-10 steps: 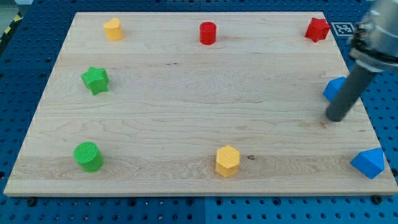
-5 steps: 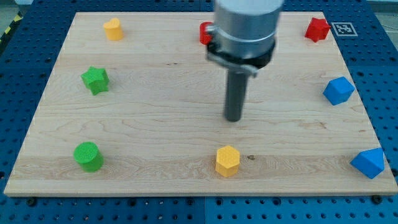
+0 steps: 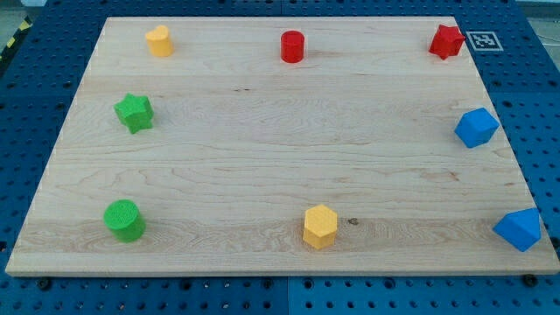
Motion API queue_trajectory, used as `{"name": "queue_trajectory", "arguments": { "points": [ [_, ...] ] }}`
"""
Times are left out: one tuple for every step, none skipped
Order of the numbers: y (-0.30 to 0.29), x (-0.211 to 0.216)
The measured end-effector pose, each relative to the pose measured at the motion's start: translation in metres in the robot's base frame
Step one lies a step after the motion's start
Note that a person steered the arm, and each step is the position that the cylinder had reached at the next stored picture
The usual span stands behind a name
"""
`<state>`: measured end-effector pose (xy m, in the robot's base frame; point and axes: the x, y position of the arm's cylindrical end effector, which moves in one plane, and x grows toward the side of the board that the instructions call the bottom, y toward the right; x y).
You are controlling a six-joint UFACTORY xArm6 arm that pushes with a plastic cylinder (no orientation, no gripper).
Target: Move the blue triangle down to the blue cube
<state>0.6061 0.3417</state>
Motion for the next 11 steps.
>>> {"name": "queue_trajectory", "arguments": {
  "points": [
    [-0.036, 0.004],
    [-0.077, -0.03],
    [-0.106, -0.076],
    [-0.086, -0.072],
    [-0.078, -0.042],
    [-0.081, -0.015],
    [-0.109, 0.001],
    [-0.137, -0.027],
    [-0.143, -0.09],
    [-0.142, -0.124],
    [-0.142, -0.109]
  ]
}}
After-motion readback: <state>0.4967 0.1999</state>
